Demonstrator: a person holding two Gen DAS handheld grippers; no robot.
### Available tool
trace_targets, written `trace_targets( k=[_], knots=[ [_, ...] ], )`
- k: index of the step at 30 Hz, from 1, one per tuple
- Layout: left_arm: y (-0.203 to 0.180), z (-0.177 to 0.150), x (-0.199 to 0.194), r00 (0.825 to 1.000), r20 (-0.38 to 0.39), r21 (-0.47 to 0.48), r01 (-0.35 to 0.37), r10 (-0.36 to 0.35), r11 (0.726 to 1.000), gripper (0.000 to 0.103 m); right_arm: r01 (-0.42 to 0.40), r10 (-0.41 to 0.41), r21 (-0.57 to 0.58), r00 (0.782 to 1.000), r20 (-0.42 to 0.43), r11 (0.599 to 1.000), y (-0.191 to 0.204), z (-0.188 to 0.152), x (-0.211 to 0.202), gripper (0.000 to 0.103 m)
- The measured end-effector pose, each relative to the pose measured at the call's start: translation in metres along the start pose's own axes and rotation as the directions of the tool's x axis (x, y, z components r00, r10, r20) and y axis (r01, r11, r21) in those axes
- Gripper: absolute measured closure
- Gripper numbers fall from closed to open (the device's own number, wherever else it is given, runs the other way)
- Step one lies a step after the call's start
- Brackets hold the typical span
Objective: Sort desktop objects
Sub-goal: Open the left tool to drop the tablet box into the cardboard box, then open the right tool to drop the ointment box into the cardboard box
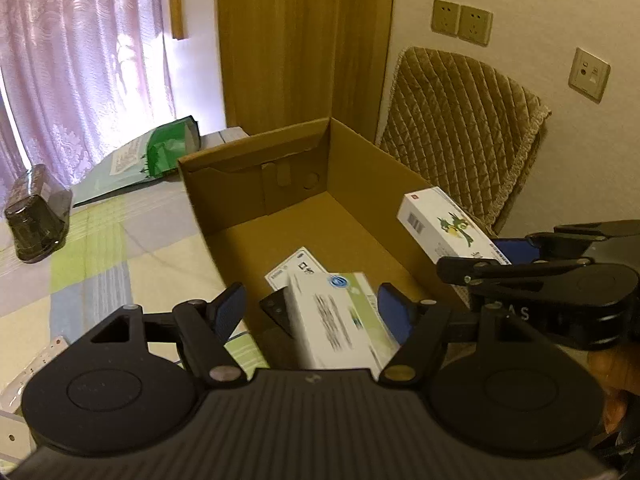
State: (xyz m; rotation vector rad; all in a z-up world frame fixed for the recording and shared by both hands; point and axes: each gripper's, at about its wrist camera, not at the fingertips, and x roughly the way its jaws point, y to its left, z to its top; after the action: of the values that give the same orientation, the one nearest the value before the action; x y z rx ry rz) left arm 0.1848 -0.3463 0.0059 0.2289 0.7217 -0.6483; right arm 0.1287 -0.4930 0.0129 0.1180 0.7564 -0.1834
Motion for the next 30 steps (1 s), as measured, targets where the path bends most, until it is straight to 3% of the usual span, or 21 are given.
trace_targets(
  k=[22,30],
  knots=[
    [0.022,-0.010,-0.015,1.000,-0.001,-0.056,-0.023,0.023,0.998,0.035,-0.010,0.009,-0.030,1.000,-0.027,1.000,0.016,0.000,0.013,0.065],
    [0.028,-0.014,-0.019,1.000,-0.006,-0.069,-0.029,0.029,0.997,0.035,-0.005,0.006,-0.035,1.000,0.017,0.999,0.021,0.004,0.009,0.065]
  ],
)
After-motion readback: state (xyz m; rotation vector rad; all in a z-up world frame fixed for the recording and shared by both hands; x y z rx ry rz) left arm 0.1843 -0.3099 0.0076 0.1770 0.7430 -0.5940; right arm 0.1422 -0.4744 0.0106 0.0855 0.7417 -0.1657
